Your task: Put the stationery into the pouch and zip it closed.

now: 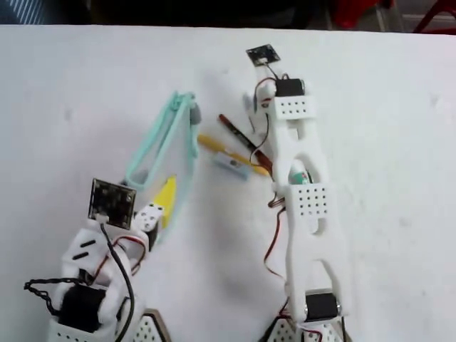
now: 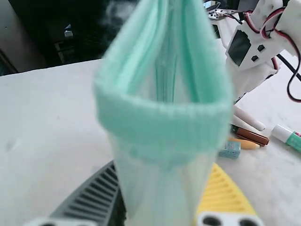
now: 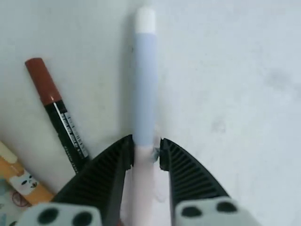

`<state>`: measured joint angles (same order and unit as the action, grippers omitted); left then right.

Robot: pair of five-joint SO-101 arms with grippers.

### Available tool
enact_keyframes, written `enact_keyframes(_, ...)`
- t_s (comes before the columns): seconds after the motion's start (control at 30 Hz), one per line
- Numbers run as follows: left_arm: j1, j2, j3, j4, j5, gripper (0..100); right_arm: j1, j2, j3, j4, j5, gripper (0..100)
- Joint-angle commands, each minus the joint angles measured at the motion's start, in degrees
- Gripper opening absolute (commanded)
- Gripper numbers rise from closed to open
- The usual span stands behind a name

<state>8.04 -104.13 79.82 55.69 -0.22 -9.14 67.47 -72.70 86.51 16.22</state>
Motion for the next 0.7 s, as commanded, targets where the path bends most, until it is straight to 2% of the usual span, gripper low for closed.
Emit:
enact_keyframes(0.0,-0.13,-0.40,-2.81,0.09,0.09,18,-1.01,-1.27,-2.64,1.54,-0.44,1.6)
enact_keyframes(0.33,0.31,-0.40,0.44,-3.69,0.09,18,-0.48,-1.45,-3.52,2.59,-0.53,1.6)
enact_keyframes(0.57,0.31,-0.40,0.53,-3.43,0.09,18,3.03,-4.00,-22.86,9.98,-0.70,1.6)
enact_keyframes(0.67,0.31,-0.40,0.53,-3.34,0.09,18,3.12,-7.16,-22.33,11.21,-0.53,1.6)
